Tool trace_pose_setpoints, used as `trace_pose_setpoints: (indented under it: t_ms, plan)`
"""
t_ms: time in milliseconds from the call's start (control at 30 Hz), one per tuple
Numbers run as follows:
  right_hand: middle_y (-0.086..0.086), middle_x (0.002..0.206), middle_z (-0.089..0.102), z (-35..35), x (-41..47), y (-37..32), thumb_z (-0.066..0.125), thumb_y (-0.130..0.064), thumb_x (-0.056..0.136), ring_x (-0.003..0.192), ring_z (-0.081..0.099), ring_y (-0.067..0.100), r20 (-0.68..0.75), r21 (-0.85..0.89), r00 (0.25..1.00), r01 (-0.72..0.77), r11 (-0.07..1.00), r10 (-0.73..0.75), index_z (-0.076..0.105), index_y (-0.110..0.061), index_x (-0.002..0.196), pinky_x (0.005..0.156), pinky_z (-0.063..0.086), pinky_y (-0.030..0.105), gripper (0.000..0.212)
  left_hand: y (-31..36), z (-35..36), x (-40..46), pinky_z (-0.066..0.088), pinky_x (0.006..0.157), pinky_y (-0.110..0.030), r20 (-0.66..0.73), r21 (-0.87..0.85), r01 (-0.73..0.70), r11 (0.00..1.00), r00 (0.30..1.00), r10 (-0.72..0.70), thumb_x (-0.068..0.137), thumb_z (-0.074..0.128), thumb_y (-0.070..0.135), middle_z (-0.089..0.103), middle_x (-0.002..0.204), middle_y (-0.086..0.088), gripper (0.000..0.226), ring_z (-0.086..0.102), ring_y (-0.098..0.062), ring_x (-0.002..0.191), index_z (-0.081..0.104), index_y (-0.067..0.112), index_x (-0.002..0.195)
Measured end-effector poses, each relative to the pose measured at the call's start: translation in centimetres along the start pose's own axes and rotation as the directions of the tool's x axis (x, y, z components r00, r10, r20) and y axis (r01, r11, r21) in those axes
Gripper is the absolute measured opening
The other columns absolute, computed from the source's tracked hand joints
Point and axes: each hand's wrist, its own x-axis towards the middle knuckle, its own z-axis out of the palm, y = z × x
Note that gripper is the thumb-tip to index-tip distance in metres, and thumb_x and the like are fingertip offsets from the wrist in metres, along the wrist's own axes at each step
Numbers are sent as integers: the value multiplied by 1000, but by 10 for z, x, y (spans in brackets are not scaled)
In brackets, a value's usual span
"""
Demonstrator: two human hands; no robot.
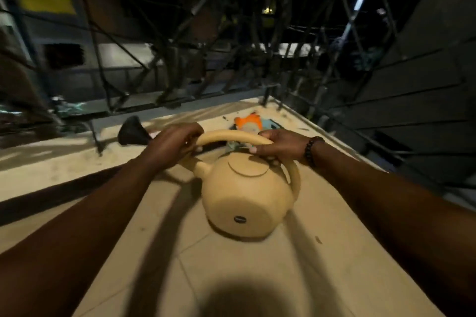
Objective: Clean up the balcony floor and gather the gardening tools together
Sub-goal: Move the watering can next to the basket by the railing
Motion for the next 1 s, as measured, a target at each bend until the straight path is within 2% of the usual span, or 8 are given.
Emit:
trace_pose_setpoints:
  t_ms: [67, 167, 267, 400, 533, 733, 900, 1000]
  plan:
    - [13, 86, 71, -28, -22, 27, 72, -28, 88, 73, 66, 17, 1, -82, 995, -96, 992, 96, 65, -8, 104, 72, 58, 32, 27, 33, 27, 30, 47, 74, -36, -32, -7, -74, 997, 997, 74, 87, 72, 12, 62, 99, -1, 25, 58, -23, 91, 63, 22, 108]
    - [6, 115, 68, -47, -52, 76, 70, -33, 89, 106, 61, 20, -172, -282, 960, -261, 923, 220, 64, -15, 119, 99, 48, 36, 36, 89, 71, 61, 47, 77, -38, -74, 20, -129, 991, 989, 130, 88, 67, 9, 61, 102, -1, 26, 54, -20, 95, 63, 21, 110]
    - [4, 127, 61, -58, -82, 118, 63, -44, 91, 119, 53, 24, -322, -524, 896, -439, 730, 307, 59, -22, 126, 98, 43, 35, 42, 140, 107, 81, 48, 85, -38, -31, 58, -238, 970, 970, 240, 90, 65, 13, 61, 110, -2, 26, 53, -20, 104, 62, 21, 114]
    - [4, 125, 62, -85, -121, 145, 64, -30, 92, 116, 56, 23, -444, -477, 834, -529, 702, 327, 59, -22, 128, 91, 46, 32, 37, 186, 144, 106, 49, 82, -41, -69, 41, -224, 974, 972, 226, 85, 69, 6, 64, 108, -7, 29, 56, -27, 104, 64, 17, 112]
    - [6, 114, 66, -92, -133, 190, 61, -21, 92, 105, 60, 25, -523, -426, 779, -590, 686, 346, 65, -21, 114, 74, 45, 29, 23, 222, 176, 124, 48, 81, -37, -58, 66, -253, 965, 965, 257, 87, 66, 6, 64, 103, -4, 26, 56, -23, 100, 63, 17, 110]
    - [6, 114, 61, -99, -149, 244, 65, -19, 87, 102, 58, 27, -593, -234, 695, -632, 739, 406, 67, -26, 103, 79, 49, 33, 18, 264, 220, 148, 48, 89, -35, 11, 57, -224, 973, 975, 223, 92, 59, 10, 59, 114, 0, 30, 50, -19, 109, 57, 22, 119]
    - [4, 114, 60, -109, -155, 263, 66, -30, 90, 102, 57, 24, -606, -238, 701, -610, 756, 375, 63, -26, 110, 85, 50, 37, 21, 279, 239, 169, 48, 88, -37, -8, 27, -151, 988, 989, 151, 92, 59, 9, 61, 113, -2, 29, 52, -22, 109, 58, 19, 118]
    - [5, 116, 59, -112, -153, 268, 67, -29, 90, 105, 55, 24, -598, -218, 706, -599, 771, 380, 62, -23, 113, 86, 47, 36, 24, 279, 254, 172, 50, 83, -35, 61, 57, -56, 997, 997, 53, 93, 58, 6, 62, 113, -5, 33, 57, -21, 102, 55, 19, 122]
